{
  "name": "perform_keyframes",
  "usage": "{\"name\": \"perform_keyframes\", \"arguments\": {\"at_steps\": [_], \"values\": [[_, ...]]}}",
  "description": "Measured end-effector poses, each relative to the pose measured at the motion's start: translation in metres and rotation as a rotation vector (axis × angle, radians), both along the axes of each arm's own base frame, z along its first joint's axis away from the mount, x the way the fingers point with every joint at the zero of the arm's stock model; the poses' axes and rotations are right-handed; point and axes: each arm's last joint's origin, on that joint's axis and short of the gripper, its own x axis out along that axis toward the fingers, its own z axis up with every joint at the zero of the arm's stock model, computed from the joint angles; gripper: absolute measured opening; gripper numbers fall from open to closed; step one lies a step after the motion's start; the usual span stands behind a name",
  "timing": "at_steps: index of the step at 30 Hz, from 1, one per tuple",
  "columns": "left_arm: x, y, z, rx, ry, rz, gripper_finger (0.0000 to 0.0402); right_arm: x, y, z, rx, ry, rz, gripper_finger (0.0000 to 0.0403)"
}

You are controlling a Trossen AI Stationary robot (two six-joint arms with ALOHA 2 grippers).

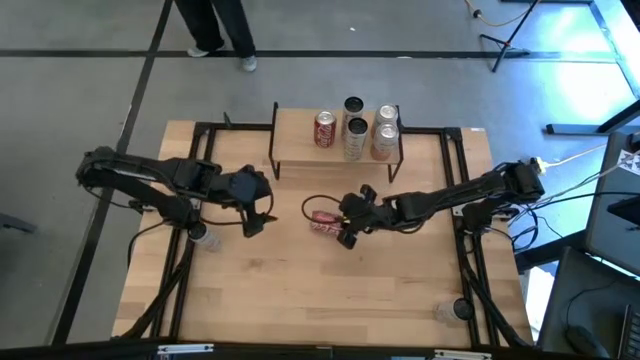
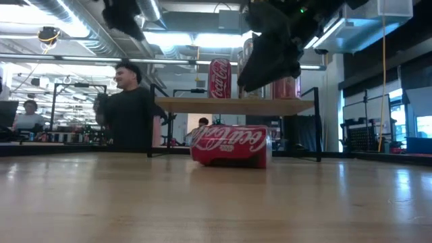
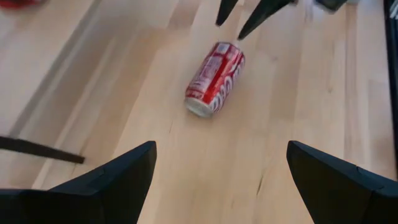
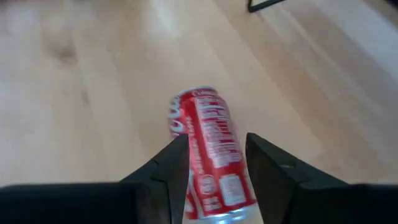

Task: Place canned beverage on shelf
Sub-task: Put the red soda can on the shelf aligned with the other red soda can

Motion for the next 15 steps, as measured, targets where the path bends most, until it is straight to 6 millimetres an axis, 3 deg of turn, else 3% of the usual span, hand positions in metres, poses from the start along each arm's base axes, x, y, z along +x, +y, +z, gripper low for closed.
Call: {"name": "perform_keyframes", "arguments": {"at_steps": [6,10,15], "values": [[-0.004,-0.004,-0.041,0.014,0.103,-0.033,0.0348,0.003,0.003,0.001,0.105,-0.029,0.019,0.0162],[-0.001,-0.006,-0.063,-0.04,0.1,-0.074,0.0348,0.007,0.001,-0.007,0.11,-0.008,0.024,0.0214],[0.003,-0.008,-0.072,-0.12,0.045,-0.074,0.0348,0.019,0.004,-0.03,0.111,0.022,0.03,0.0292]]}}
